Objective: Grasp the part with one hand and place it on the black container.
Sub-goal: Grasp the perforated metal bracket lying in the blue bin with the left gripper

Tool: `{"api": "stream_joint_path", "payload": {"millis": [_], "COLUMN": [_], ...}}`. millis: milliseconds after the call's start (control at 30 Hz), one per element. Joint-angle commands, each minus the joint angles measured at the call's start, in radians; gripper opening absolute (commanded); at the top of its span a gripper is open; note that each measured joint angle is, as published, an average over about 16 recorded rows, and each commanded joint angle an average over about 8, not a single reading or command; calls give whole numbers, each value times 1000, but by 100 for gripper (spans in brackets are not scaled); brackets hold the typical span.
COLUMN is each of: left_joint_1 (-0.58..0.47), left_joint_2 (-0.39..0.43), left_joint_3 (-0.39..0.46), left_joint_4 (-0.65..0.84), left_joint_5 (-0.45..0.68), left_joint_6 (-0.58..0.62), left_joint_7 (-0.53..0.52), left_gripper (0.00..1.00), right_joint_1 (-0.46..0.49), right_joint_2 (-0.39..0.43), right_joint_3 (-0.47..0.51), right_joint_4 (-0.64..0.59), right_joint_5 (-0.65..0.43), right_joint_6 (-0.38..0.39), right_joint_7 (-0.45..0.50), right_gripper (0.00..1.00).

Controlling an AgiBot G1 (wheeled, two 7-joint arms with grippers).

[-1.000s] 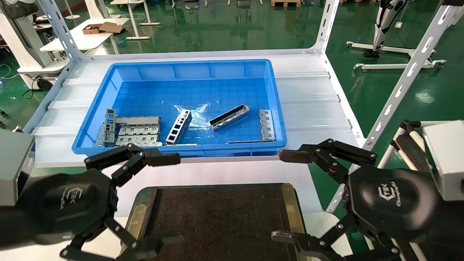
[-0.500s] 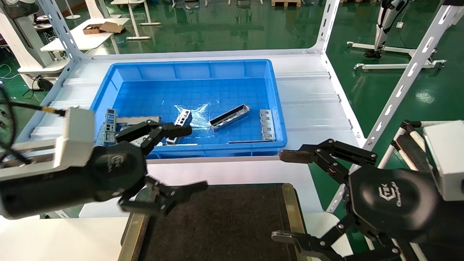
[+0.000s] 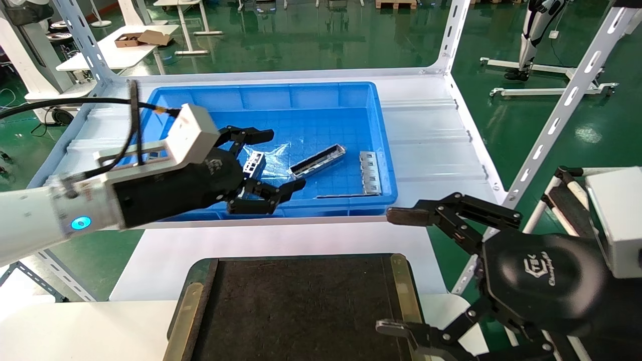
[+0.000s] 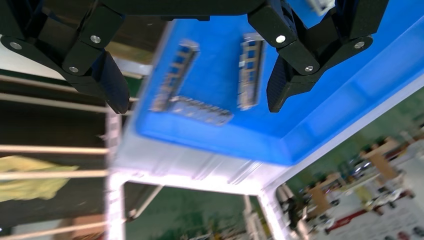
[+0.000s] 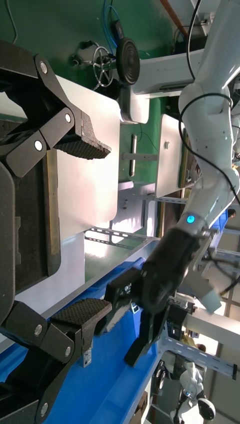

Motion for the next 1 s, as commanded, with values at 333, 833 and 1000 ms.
{"api": "stream_joint_path", "payload": {"millis": [333,833,1000], "left_joint_1": [-153,-303,-306], "left_joint_2": [208,438,456], "left_joint_3": [71,89,119], "left_joint_4": [323,773,812], "left_joint_5": [143,181,160], "left_joint_6": [-128,-297,-333], "left_joint_7": [78,265,268], "left_gripper": [100,100,100], "right_joint_1": [0,0,0], "right_joint_2": [0,0,0], "right_joint_3": [0,0,0], "right_joint_4": [0,0,0], "right_joint_5": [0,0,0], "right_joint_6": [0,0,0], "right_joint_7": [0,0,0], "right_gripper": [100,100,100]}}
